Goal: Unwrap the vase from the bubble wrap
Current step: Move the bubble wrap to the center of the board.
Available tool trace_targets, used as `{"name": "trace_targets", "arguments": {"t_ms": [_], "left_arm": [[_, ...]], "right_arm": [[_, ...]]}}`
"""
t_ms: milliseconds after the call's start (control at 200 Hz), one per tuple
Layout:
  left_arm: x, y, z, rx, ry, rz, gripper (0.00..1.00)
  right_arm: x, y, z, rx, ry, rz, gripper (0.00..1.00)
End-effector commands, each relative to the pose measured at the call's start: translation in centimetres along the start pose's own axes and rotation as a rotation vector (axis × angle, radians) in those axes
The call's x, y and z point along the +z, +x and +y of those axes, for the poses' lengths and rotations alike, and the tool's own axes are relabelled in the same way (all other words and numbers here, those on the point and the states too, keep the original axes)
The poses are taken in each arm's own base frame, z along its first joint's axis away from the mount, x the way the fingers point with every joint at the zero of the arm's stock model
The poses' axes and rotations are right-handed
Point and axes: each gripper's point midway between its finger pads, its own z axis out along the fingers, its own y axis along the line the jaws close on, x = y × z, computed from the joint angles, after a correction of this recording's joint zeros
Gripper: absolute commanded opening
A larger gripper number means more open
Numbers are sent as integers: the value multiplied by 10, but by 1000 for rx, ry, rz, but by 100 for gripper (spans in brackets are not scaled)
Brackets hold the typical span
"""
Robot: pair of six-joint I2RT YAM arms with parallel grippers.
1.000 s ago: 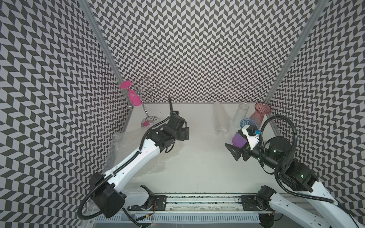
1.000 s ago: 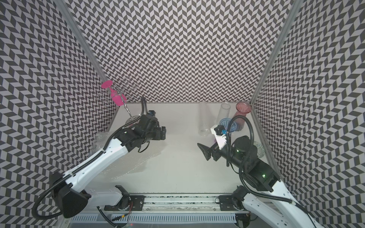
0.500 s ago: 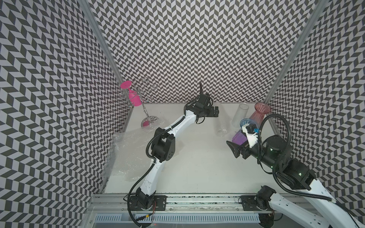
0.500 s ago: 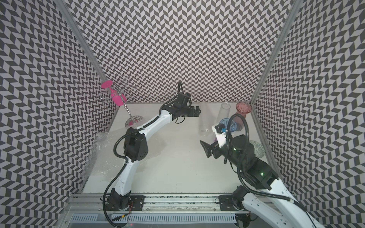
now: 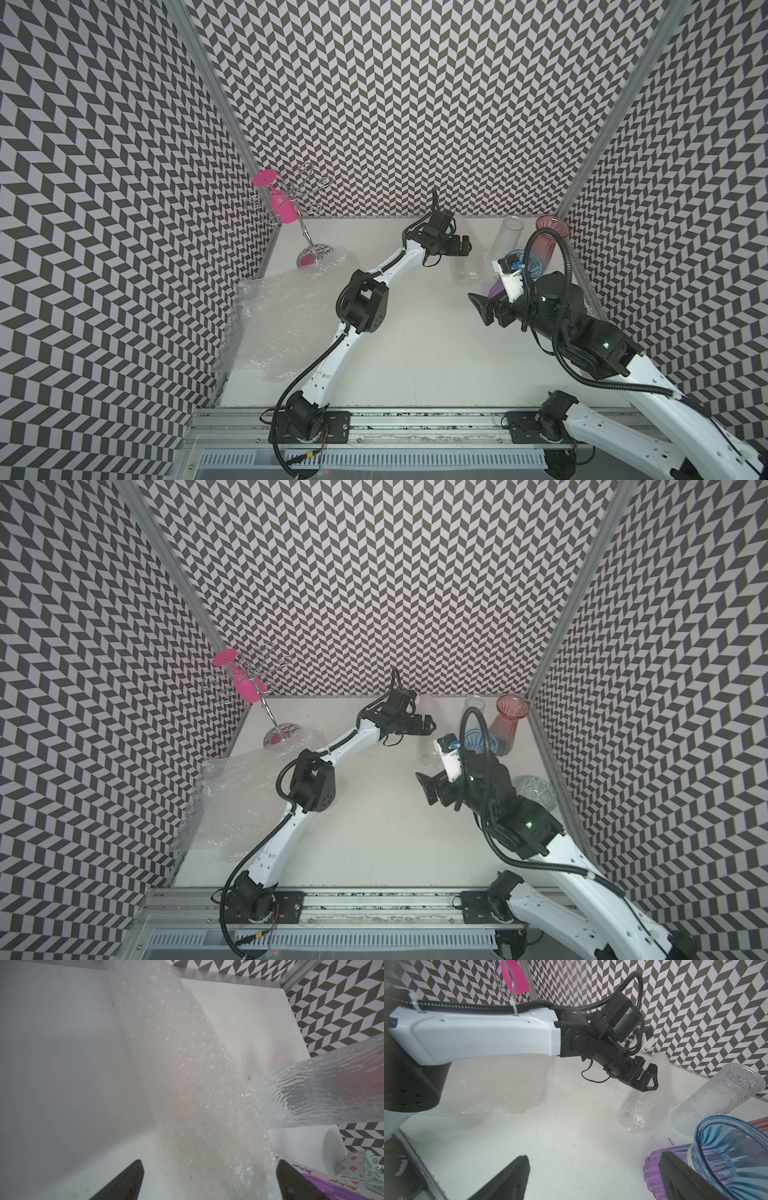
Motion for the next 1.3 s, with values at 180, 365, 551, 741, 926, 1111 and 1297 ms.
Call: {"name": "trace_targets", "arguments": {"t_ms": [180, 365, 551, 741, 926, 1111, 1297], "left_arm": [[27, 46, -4, 27, -28, 60, 100], [21, 53, 9, 17, -64, 79, 99], [-1, 62, 18, 2, -101, 96, 95], [-37, 90, 31, -24, -137, 113, 93], [-68, 136, 38, -72, -174, 159, 92], [-108, 176, 32, -98, -209, 171, 91], [-143, 224, 20, -129, -240, 206, 86]], "right_arm": [[-2, -14, -1, -28, 7, -50, 99], [-5, -13, -2, -26, 11, -58, 99], [-16, -14, -3, -18, 10, -90, 100], [-32, -19, -7, -43, 28, -135, 99], [-49, -17, -9, -39, 29, -168, 98], [-66, -18, -7, -20, 2, -200, 98], [-77, -16, 2, 5, -60, -234, 98]]}}
